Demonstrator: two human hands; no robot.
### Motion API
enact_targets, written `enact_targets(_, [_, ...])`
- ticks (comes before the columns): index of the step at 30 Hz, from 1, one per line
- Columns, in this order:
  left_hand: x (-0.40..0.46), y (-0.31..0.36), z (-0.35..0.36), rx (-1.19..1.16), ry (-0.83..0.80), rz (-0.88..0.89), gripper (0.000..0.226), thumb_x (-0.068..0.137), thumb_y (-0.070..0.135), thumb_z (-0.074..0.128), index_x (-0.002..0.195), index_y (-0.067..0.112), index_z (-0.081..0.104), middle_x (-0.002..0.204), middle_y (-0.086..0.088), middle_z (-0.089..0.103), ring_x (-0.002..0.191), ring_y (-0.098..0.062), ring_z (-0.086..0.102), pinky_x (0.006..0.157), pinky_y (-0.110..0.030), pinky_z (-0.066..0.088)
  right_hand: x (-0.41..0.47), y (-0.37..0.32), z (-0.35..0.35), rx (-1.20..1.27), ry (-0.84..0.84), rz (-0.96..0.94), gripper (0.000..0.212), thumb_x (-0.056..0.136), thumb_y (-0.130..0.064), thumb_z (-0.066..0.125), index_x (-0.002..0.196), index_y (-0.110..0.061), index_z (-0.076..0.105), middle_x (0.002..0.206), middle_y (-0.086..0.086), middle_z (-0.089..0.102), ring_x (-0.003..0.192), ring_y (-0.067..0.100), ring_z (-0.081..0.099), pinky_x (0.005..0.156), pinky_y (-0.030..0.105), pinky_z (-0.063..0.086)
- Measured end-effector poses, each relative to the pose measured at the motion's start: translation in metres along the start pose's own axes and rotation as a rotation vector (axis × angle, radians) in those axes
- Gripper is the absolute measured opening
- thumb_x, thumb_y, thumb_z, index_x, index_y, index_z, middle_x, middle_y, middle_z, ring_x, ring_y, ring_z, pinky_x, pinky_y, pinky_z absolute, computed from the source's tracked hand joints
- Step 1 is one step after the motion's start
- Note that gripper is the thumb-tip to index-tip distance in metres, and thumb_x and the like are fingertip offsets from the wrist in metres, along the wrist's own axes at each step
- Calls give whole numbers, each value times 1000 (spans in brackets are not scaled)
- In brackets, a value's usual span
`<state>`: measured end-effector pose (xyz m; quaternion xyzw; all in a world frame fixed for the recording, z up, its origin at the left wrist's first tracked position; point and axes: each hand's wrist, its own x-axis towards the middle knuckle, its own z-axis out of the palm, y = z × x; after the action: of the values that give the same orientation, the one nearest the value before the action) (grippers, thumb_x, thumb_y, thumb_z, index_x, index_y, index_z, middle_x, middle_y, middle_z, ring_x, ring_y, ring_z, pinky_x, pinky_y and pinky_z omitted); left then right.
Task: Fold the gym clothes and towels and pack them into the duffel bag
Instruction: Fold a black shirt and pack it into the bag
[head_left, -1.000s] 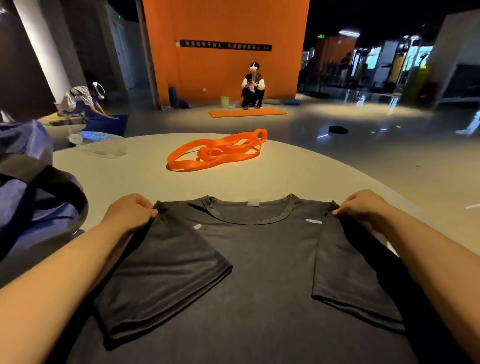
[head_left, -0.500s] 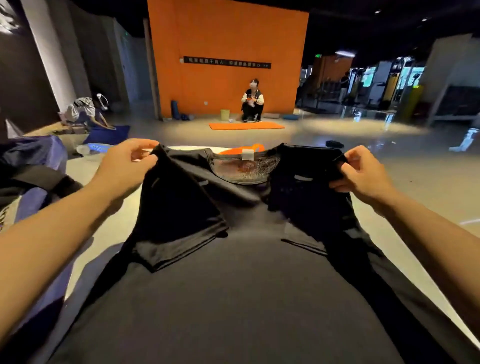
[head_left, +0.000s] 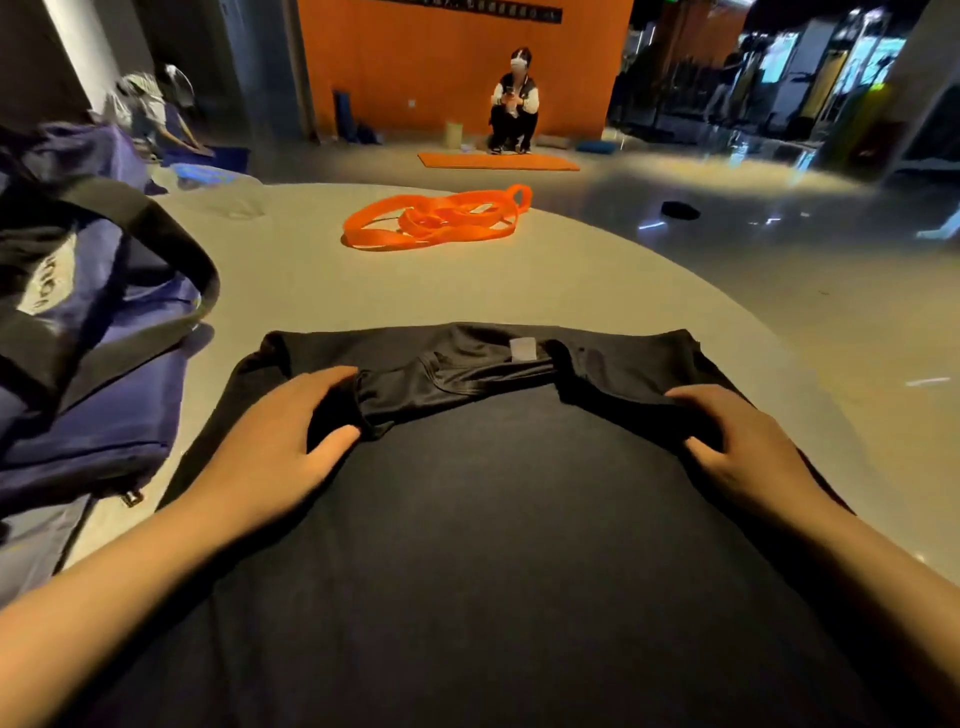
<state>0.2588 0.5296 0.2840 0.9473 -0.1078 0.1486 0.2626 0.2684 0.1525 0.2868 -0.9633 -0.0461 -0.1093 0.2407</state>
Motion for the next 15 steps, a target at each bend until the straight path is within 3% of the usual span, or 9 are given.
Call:
enact_targets(7, [41,-29,-1,65,26,-50,43,89,19,63,131,15,54,129,-7,59,118,-28,54,91,-30,36,62,1,23,-109,36,-113,26,92,-19,58,117,-18,60,118,3,61,106,26,57,80,29,37])
enact_targets(15, [56,-41,-1,168,153,-15,22,88,13,62,110,15,58,104,-9,66,95,-34,60,73,-38,42,96,-5,35,-224,136,-205,21,98,-19,49,111,-13,63,112,10,65,98,34,59,80,37,44])
